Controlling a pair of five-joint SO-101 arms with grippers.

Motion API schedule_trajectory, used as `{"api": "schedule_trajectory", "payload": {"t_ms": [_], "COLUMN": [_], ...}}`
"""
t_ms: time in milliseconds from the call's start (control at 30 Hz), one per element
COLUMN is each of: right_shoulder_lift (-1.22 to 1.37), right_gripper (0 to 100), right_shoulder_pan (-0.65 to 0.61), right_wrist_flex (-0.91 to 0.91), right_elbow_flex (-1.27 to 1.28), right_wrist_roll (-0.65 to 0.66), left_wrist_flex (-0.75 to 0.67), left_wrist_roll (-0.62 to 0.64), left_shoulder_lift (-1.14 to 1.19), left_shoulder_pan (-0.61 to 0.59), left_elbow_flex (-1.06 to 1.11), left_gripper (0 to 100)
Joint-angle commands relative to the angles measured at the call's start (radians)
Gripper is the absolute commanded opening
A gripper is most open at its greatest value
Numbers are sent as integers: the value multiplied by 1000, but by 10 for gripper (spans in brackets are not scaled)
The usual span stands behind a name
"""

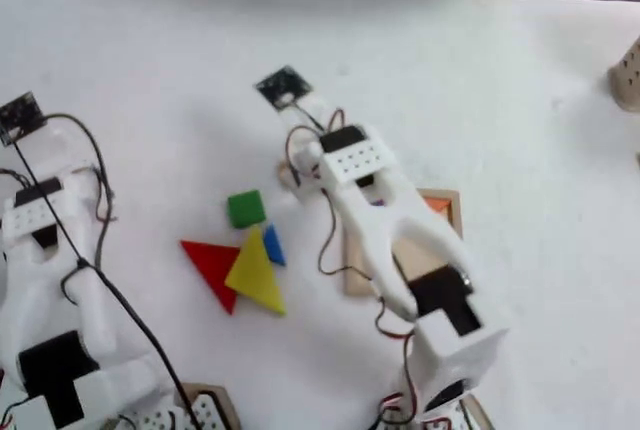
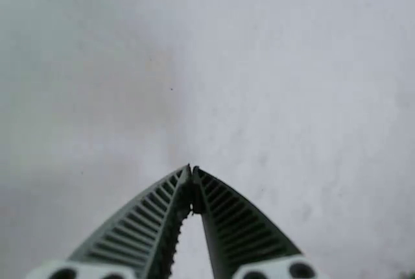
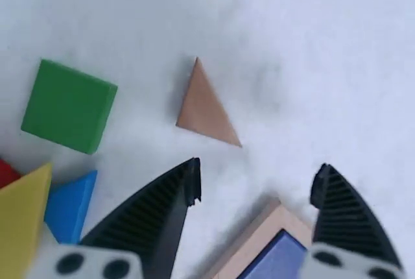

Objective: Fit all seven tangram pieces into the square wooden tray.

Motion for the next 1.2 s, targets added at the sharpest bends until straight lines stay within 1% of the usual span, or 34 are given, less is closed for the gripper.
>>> {"api": "schedule_trajectory", "payload": {"t_ms": [0, 167, 300, 467, 733, 800, 1000, 1067, 1167], "right_shoulder_lift": [68, 236, 341, 429, 463, 463, 458, 455, 421], "right_gripper": [301, 301, 301, 301, 296, 248, 15, 27, 18], "right_shoulder_pan": [-33, -44, -33, -35, -33, -31, -28, -27, -25], "right_wrist_flex": [-24, 39, 110, 197, 226, 226, 228, 248, 320], "right_elbow_flex": [-129, -302, -437, -551, -597, -597, -597, -601, -629], "right_wrist_roll": [11, 14, 81, 89, 89, 89, 80, 57, 26], "left_wrist_flex": [6, 6, 6, 6, 6, 6, -14, -17, -21], "left_wrist_roll": [8, 8, 6, 6, 6, 6, 6, 6, 5], "left_shoulder_lift": [1, 1, 5, 5, 5, 5, 7, 7, 8], "left_shoulder_pan": [-7, -7, -4, -4, -4, -4, -4, -1, 18], "left_elbow_flex": [-60, -60, -61, -61, -60, -60, -55, -55, -54], "left_gripper": [28, 28, 28, 28, 28, 28, 28, 28, 28]}}
